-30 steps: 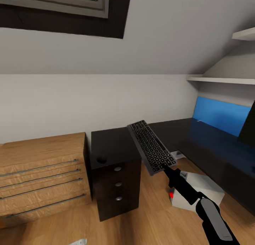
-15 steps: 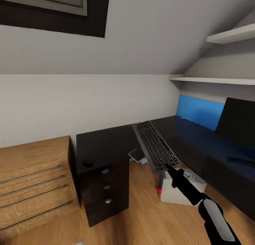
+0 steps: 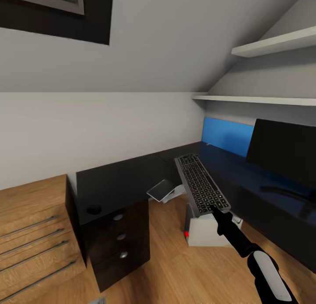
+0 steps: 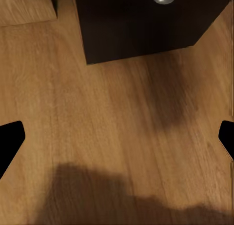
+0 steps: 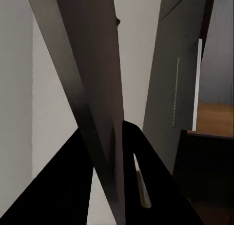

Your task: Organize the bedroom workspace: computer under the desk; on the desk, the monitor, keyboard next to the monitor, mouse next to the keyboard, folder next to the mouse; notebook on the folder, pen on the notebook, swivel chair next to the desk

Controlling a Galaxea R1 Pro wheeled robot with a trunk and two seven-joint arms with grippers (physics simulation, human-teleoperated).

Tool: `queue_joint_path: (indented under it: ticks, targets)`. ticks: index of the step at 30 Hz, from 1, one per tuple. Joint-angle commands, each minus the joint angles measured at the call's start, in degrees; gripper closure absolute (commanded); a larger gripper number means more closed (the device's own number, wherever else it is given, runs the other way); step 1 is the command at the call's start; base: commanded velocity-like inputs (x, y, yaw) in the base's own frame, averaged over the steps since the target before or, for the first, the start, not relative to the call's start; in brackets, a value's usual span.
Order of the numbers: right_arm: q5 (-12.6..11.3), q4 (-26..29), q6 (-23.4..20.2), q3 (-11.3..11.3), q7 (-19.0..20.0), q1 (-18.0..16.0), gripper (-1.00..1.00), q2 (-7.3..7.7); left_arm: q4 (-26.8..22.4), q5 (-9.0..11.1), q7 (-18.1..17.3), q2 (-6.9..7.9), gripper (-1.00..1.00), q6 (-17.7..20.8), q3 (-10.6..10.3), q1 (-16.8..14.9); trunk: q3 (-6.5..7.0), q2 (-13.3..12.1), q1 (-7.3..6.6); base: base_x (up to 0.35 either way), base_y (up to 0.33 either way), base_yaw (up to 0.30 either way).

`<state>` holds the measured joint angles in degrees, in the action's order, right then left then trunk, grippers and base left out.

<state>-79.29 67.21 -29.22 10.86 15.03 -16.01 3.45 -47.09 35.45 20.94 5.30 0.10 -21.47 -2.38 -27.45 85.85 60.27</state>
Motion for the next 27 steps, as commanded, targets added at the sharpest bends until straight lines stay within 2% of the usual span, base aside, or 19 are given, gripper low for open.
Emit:
queue_joint_path:
  ticks: [1,12,23,27]
  targets:
    - [-0.5,-0.1,-0.4,0.1,0.2,0.0,1.0,-0.02,-0.1,0.4,0.5,0.08,-1.0,-0.1,-0.4,0.0,-0.06,0.0,0.0,0.005,0.01,-0.265]
    - [-0.6,-1.1,-0.4,1.0,0.2,-0.1,1.0,0.04,0.0,0.4,0.5,0.06,-1.0,0.0,-0.5,0.0,-0.09,0.0,0.0,0.0,0.001,-0.251]
    - [-0.7,-1.0,-0.8,0.9,0.3,0.0,1.0,0.18,0.0,0.4,0.5,0.06,-1.0,0.0,-0.5,-0.1,-0.12,0.0,0.0,-0.002,0.002,-0.025]
    - [-0.7,-1.0,-0.8,0.9,0.3,0.0,1.0,0.1,0.0,0.4,0.5,0.06,-1.0,0.0,-0.5,0.0,-0.12,0.0,0.0,-0.132,0.124,-0.009]
